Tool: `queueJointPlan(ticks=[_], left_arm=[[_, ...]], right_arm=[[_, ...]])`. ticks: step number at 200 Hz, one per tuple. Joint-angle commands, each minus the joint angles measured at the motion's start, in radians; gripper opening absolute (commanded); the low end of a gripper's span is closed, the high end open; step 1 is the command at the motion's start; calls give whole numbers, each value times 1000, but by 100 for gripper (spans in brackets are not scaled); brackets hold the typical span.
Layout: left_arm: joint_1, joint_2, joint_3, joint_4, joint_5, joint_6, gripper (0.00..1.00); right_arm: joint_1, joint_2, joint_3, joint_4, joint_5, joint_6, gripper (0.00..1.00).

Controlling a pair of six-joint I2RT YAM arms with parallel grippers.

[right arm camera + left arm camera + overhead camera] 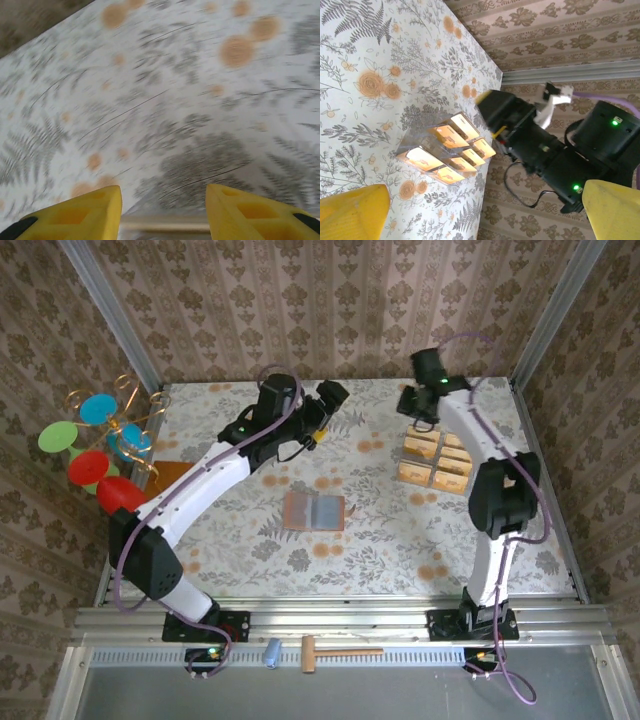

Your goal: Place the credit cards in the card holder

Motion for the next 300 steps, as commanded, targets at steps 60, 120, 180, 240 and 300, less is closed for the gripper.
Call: queueJointPlan(ticks=[60, 120, 180, 240, 300], left_arm=[[-37, 16, 60, 52, -20, 61, 100], [-36, 67, 161, 33, 7, 73, 100], [-53, 90, 215, 60, 4, 154, 100], [-89, 77, 175, 99, 15, 163, 100], [-104, 43, 129, 105, 7, 176, 100]], right_arm=[[-247, -1, -169, 128, -151, 98, 49], [-292, 76, -164, 165, -245, 85, 48], [-291, 62, -180, 169, -300, 57, 47], [-289, -33, -371, 245, -357, 100, 44], [-253, -207, -609, 324, -371, 144, 43]])
